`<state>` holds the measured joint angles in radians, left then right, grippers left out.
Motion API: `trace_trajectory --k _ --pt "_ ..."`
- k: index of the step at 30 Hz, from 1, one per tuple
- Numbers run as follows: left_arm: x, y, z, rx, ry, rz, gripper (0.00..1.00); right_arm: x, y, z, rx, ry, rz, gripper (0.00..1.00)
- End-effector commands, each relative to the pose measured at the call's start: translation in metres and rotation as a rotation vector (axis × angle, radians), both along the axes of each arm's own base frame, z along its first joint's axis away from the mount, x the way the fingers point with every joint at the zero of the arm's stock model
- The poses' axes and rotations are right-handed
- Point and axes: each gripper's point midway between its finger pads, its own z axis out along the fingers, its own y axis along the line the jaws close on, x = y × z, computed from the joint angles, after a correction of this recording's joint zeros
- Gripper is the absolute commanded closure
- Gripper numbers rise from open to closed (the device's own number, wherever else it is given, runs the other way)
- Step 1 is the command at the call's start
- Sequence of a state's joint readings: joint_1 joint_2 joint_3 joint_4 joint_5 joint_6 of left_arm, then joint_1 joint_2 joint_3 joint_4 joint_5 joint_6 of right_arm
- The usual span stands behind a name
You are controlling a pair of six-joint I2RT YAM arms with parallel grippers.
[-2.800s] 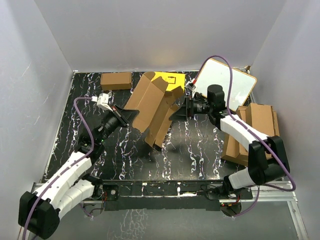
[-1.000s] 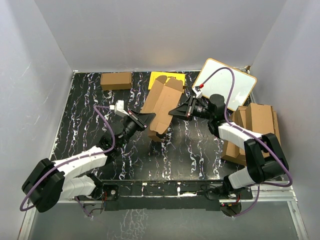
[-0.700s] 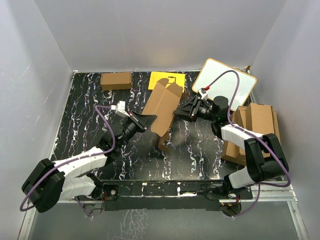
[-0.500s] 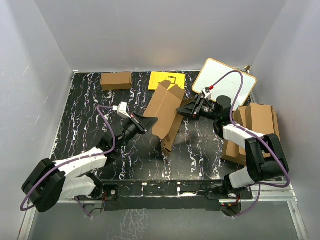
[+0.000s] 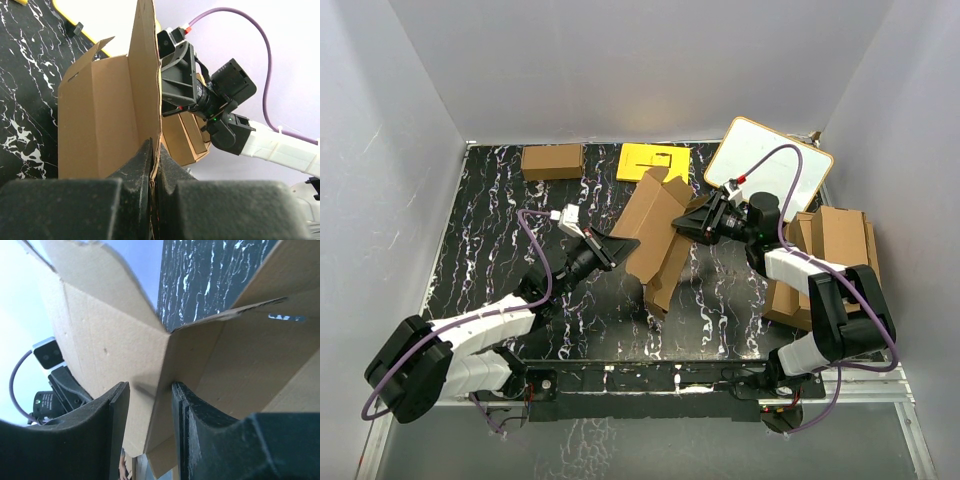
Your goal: Fold the paper box
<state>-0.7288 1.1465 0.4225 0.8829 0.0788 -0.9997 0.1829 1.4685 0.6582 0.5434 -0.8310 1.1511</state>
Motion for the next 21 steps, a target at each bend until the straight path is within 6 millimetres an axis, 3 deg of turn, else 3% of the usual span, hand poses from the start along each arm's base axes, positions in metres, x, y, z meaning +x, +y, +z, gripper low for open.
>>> trace_trajectory --k 1,6,10,13,21 --pt "-0.011 -0.009 0.023 -0.05 -0.055 -0.072 1.0 0.016 -0.001 0.009 -0.011 -0.05 -0.03 0.56" --pt "-0.011 -0.007 0.023 -0.046 -0.051 -0.068 1.0 0.019 0.0 0.01 -0.007 -0.046 -0.022 0.59" --pt "-0.009 -0.007 0.018 -0.034 -0.035 -0.06 1.0 0.017 0.002 0.016 0.016 -0.06 -0.01 0.81" --pt "-0.007 -0.006 0.016 -0.027 -0.025 -0.043 1.0 0.015 0.002 0.021 0.028 -0.078 -0.004 0.92" --pt "-0.002 0.005 0.013 -0.004 -0.01 0.017 1.0 0.01 0.0 0.029 0.032 -0.124 -0.002 0.91"
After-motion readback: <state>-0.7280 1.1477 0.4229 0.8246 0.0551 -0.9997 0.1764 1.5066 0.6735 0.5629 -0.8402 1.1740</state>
